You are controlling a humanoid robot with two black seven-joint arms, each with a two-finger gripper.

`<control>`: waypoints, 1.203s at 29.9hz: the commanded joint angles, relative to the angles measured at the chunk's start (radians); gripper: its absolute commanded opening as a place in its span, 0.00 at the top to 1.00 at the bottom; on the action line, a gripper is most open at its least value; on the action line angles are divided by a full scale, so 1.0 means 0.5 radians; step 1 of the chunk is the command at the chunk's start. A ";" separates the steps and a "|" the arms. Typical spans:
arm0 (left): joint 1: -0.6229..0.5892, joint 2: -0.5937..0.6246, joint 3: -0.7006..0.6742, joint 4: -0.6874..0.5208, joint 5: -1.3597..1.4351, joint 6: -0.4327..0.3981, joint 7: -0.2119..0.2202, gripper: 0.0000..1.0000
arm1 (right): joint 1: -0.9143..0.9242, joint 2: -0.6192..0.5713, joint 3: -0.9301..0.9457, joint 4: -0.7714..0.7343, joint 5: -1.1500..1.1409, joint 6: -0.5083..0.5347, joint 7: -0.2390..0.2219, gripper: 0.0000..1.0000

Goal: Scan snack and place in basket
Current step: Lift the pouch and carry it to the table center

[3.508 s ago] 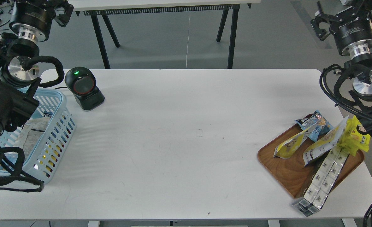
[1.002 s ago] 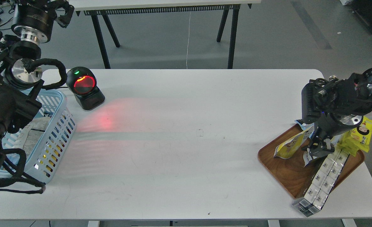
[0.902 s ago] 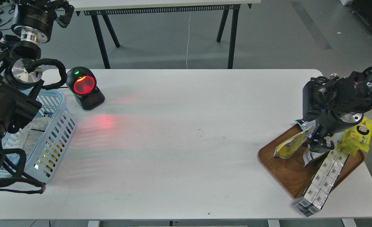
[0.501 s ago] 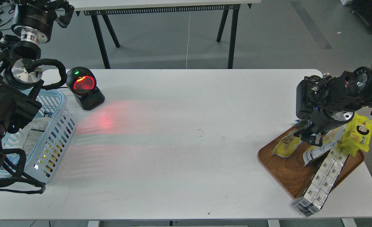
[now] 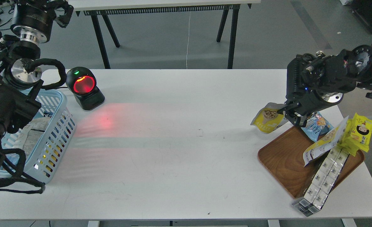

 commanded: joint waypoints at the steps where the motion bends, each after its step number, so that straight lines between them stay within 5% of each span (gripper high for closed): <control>1: 0.000 0.004 0.002 0.000 0.000 0.000 0.000 0.00 | 0.026 0.087 0.135 -0.019 0.086 0.017 0.000 1.00; 23: 0.003 0.001 0.008 0.000 0.012 0.000 0.000 0.00 | -0.250 1.259 0.448 -0.874 0.322 0.029 0.000 1.00; 36: 0.003 -0.002 0.008 0.000 0.012 0.000 0.000 0.00 | -0.339 1.311 0.439 -1.055 0.377 0.032 0.000 0.99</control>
